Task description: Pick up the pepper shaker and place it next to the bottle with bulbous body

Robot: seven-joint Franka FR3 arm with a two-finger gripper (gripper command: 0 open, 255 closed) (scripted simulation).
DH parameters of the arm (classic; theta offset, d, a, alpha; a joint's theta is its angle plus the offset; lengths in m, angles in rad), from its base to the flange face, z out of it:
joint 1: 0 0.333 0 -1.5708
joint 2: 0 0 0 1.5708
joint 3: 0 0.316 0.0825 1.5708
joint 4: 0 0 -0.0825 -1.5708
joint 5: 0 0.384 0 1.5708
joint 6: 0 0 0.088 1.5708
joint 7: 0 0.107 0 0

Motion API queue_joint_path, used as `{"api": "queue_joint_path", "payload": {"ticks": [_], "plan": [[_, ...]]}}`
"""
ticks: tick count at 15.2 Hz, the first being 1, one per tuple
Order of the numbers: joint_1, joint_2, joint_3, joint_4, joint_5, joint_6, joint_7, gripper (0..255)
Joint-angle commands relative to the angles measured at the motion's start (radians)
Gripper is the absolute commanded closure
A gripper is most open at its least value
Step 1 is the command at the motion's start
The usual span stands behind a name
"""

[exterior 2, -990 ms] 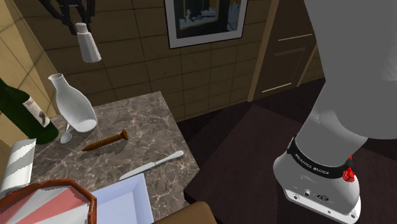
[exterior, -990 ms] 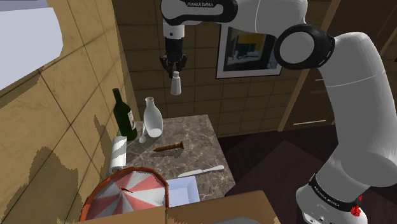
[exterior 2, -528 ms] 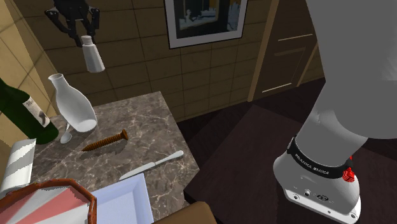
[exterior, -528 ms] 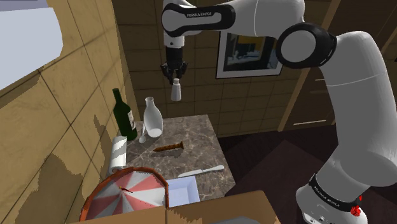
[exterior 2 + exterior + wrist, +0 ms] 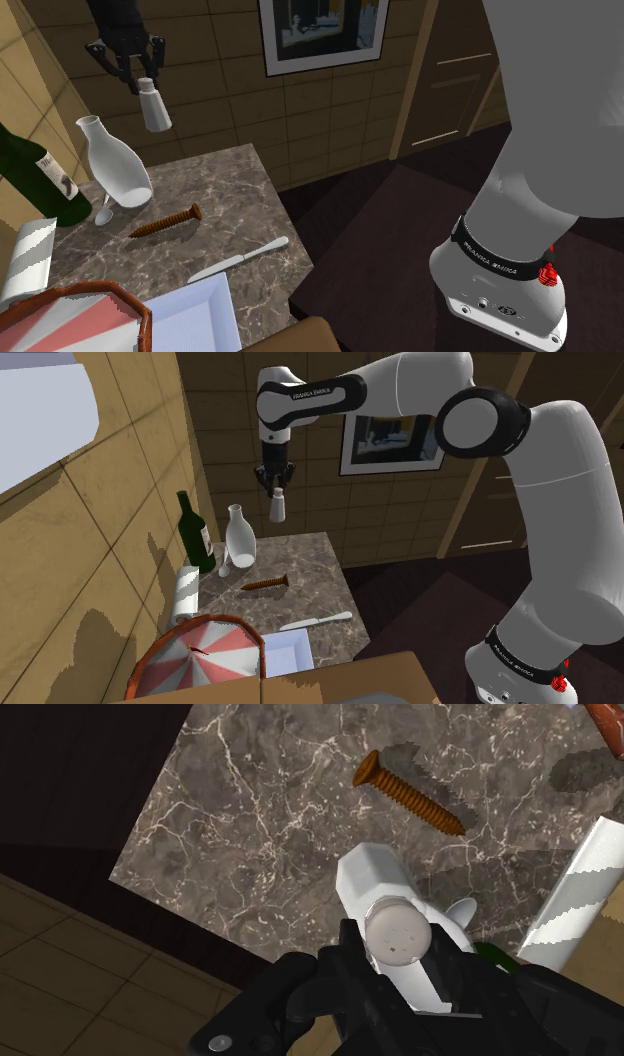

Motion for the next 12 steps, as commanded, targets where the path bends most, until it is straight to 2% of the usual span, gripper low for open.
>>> {"api": "queue_joint_path", "payload": {"ticks": [1,12], "plan": [[-0.002,-0.001,0.0,-0.028,0.0,0.027,0.001,255],[-0.006,0.031,-0.006,-0.126,-0.008,0.156,0.001,255]]}}
